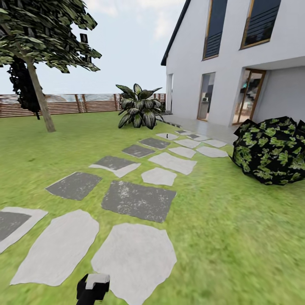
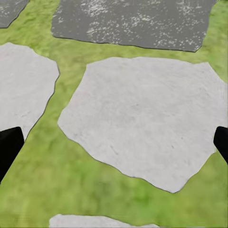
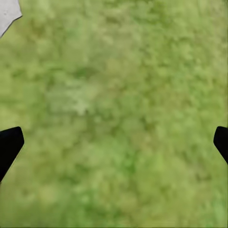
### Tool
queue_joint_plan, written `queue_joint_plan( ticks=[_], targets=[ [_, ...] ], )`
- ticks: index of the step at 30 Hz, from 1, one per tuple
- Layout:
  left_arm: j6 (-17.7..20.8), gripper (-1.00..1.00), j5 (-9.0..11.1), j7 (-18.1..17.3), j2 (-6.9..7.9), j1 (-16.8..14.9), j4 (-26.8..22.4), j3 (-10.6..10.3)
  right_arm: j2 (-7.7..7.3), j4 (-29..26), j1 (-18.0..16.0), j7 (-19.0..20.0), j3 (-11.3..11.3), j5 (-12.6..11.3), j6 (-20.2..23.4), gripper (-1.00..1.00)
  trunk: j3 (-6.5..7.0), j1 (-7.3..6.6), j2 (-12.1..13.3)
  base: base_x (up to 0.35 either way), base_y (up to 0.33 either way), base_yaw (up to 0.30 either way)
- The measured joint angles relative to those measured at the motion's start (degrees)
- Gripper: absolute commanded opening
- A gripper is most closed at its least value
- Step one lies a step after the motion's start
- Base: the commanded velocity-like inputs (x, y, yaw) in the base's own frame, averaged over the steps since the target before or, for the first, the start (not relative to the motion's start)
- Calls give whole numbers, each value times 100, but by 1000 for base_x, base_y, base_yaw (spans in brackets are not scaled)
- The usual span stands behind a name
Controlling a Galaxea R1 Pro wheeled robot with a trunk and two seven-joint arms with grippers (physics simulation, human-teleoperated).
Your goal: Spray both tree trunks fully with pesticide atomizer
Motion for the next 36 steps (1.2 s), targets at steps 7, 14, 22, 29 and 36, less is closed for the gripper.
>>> queue_joint_plan(
  ticks=[7, 14, 22, 29, 36],
  targets=[
    [0, 100, 1, 0, -2, 1, 0, -1, 0, 0, 0, 1, 5, 2, 2, 100, 0, 0, 0, 350, 0, 0],
    [0, 100, -3, 0, 0, 3, 2, -3, 0, 0, 0, 1, 6, 13, 2, 100, 0, 0, 0, 350, 0, 0],
    [0, 100, -4, 0, -3, 1, 8, -3, 0, 0, -2, 1, 6, 20, 2, 100, 0, 0, 0, 350, 0, 0],
    [0, 100, -4, 0, -2, -1, 17, -2, 0, 0, 0, 1, 6, 26, 2, 100, 0, 0, 0, 350, 0, 0],
    [0, 100, -4, 0, 39, -1, 26, 3, 0, 0, -2, 0, 6, 26, 2, 100, 0, 0, 0, 350, 0, 0]
  ],
)
